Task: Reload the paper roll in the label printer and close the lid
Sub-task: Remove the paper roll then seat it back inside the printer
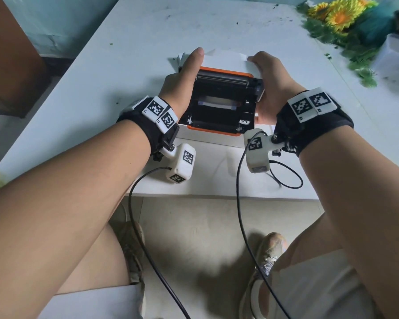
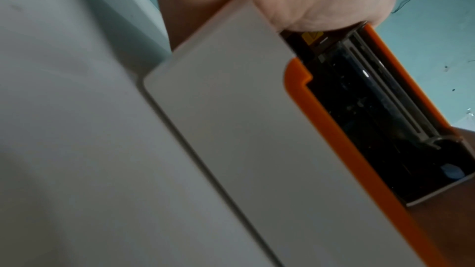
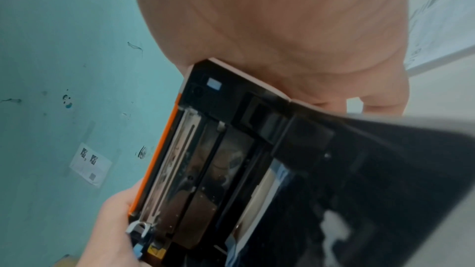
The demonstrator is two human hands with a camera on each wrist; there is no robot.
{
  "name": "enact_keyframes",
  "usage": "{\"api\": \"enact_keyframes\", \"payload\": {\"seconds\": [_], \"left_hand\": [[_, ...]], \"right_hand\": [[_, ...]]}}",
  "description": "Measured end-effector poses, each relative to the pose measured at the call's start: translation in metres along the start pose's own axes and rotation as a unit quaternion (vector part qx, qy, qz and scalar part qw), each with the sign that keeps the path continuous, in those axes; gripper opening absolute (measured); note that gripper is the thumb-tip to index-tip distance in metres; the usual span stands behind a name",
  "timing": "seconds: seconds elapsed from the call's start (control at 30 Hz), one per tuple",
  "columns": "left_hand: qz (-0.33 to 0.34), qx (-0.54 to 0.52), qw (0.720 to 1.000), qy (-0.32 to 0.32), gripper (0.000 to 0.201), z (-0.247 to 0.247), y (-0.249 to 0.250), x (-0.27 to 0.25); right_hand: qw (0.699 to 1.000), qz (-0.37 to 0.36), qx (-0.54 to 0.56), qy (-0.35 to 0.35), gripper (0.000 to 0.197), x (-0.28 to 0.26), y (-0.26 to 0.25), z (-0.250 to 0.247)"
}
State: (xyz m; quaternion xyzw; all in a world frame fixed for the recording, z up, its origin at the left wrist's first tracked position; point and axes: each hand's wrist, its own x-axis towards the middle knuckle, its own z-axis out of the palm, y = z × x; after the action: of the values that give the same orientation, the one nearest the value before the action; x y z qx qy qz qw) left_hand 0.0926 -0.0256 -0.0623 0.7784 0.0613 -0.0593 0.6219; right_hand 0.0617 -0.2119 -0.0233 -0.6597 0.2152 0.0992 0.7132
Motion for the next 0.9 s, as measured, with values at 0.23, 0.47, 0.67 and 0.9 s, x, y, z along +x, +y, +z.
{"api": "enact_keyframes", "payload": {"seconds": [0.23,0.47,0.67,0.9], "left_hand": [[-0.015,0.004,0.999,0.033,0.053,0.003,0.004,-0.007],[-0.004,-0.006,0.998,0.058,0.05,0.006,0.001,-0.013],[0.023,-0.024,0.998,0.052,0.043,0.006,-0.002,-0.014],[0.024,-0.011,0.998,0.064,0.042,0.007,-0.005,-0.007]], "right_hand": [[0.999,0.017,0.033,-0.001,0.047,0.004,-0.002,-0.004],[0.997,-0.013,0.06,-0.046,0.042,-0.004,0.01,0.003],[0.999,-0.039,0.005,-0.028,0.073,-0.007,0.031,0.005],[0.998,-0.056,0.033,-0.019,0.068,-0.005,0.035,0.002]]}}
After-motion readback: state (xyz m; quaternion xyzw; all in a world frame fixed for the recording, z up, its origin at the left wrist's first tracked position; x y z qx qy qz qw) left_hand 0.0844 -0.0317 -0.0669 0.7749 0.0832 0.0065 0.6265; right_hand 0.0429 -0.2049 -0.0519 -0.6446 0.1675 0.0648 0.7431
